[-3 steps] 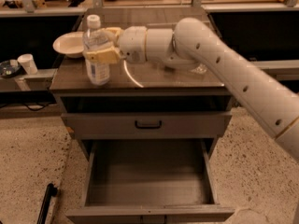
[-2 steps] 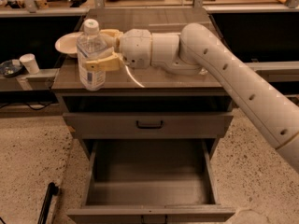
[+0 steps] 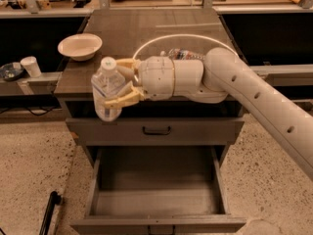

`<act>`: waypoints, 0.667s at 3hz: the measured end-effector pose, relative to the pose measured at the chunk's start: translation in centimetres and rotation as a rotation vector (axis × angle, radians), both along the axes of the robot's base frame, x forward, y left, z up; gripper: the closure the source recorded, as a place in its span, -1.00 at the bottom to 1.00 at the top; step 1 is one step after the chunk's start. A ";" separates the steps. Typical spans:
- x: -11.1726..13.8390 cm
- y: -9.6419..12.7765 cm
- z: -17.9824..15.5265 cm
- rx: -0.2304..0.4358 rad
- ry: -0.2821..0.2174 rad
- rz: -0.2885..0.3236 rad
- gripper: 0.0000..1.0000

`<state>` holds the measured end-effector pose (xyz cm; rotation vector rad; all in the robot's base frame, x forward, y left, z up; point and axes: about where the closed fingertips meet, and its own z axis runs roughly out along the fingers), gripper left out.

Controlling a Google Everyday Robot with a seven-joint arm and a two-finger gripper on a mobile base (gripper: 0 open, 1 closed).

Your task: Place blue plastic bottle into middle drawer

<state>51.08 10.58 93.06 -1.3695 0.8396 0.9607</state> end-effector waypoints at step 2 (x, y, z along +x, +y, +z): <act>-1.3 -1.7 -4.0 -0.059 0.023 -0.028 1.00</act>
Offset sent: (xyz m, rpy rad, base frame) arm -0.0098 -0.0151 -0.0340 -0.0491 0.0174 -0.0258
